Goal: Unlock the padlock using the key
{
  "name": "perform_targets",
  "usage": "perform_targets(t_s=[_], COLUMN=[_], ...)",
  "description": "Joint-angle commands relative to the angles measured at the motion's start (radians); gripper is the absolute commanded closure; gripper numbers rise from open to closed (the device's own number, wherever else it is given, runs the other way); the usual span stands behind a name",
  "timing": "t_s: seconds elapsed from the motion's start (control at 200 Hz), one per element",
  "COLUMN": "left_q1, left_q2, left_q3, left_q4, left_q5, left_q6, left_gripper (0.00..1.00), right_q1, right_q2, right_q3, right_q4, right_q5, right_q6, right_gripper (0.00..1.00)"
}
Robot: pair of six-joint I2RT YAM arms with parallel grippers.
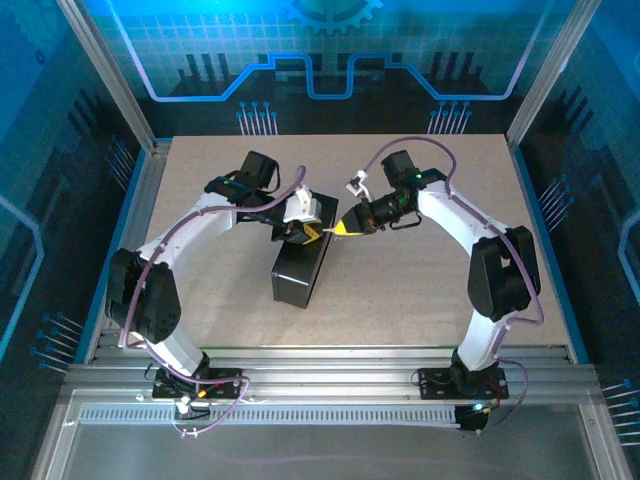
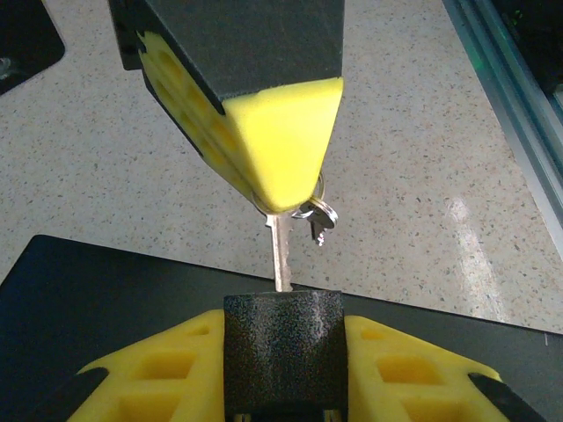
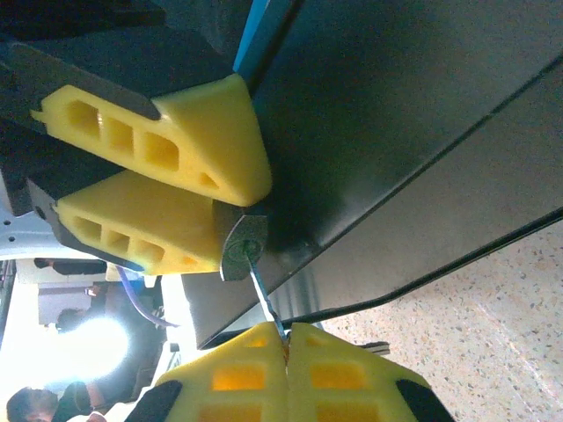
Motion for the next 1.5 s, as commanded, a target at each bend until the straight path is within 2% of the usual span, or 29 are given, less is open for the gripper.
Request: perform_targets(t_s=[0.0, 0.54, 1.126, 1.496], left_q1=[-0.011, -0.02, -0.034, -0.06], left_q2=[-0.046, -0.048, -0.043, -0.042], left_q3=[0.007, -0.017, -0.031, -0.019], left_q4=[0.047, 0.097, 0.182, 0.141], left_q5=[0.087, 0.028, 0.08, 0.115], left_q6=[0.033, 0.034, 0.029, 0.058], left_gripper=[0.9, 0.9, 0.91, 0.91], right_q1=[0.017, 0.031, 0.024, 0.017], right_q2=[0.025, -0.008, 0.009, 0.026], right_q3=[0.023, -0.015, -0.002, 0.061], right_q4=[0.008, 0.053, 0.063, 0.024], right_q5=[-0.022, -0.117, -0.247, -0.247], right_q6=[0.012, 0.054, 0.057, 0.044], right_gripper=[0.99, 1.0, 1.0, 1.0])
